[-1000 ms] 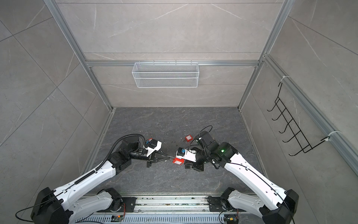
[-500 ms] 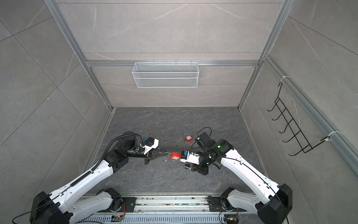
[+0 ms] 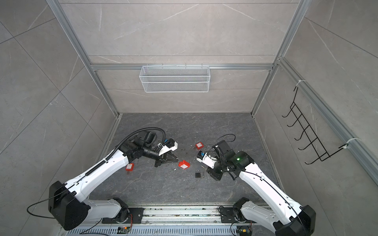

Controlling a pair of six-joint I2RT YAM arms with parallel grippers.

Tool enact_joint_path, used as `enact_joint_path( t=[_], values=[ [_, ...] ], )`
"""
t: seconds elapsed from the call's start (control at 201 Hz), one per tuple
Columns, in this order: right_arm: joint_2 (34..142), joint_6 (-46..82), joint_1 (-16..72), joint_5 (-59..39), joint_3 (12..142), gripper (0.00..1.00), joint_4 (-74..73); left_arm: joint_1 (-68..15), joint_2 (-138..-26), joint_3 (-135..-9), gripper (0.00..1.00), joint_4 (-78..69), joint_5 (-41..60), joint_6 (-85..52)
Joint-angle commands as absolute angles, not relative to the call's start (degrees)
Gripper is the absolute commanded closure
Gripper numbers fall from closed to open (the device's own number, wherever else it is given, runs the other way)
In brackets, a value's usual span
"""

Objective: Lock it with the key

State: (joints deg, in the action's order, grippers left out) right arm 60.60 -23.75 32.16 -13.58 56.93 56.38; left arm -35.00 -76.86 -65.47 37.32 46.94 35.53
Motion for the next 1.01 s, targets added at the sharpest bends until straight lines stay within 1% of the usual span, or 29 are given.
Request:
enact_joint_path(
  t=[0.0,0.219,0.294,0.423,0.632,0.797,1.001],
  values=[
    [59.85,-13.61,31.77,-8.5,57.44,1.0,53.5,-34.98,-79.4,-68.51,1.0,47.63,44.24,39.62],
    [62.01,0.38,31.82,-2.74,59.28,1.0,51.88,-37.2,-87.23,-72.03,1.0,53.69,38.23,39.67],
    [63.29,5.29,31.82,-1.85,59.03,1.0,51.57,-38.31,-89.52,-72.75,1.0,54.05,36.4,39.02],
    [63.77,14.69,31.82,2.44,56.44,1.0,50.04,-39.69,-94.3,-74.62,1.0,53.79,34.21,38.08],
    [61.81,23.48,31.87,-4.01,50.08,1.0,44.49,-41.28,-102.5,-79.69,1.0,55.06,32.79,38.47],
    [61.29,25.81,32.0,-7.41,47.04,1.0,43.93,-42.84,-108.89,-85.15,1.0,59.9,31.17,39.46],
    [59.64,27.73,32.08,-10.5,43.07,1.0,41.4,-43.37,-113.47,-88.42,1.0,64.02,30.42,41.4]
  ],
)
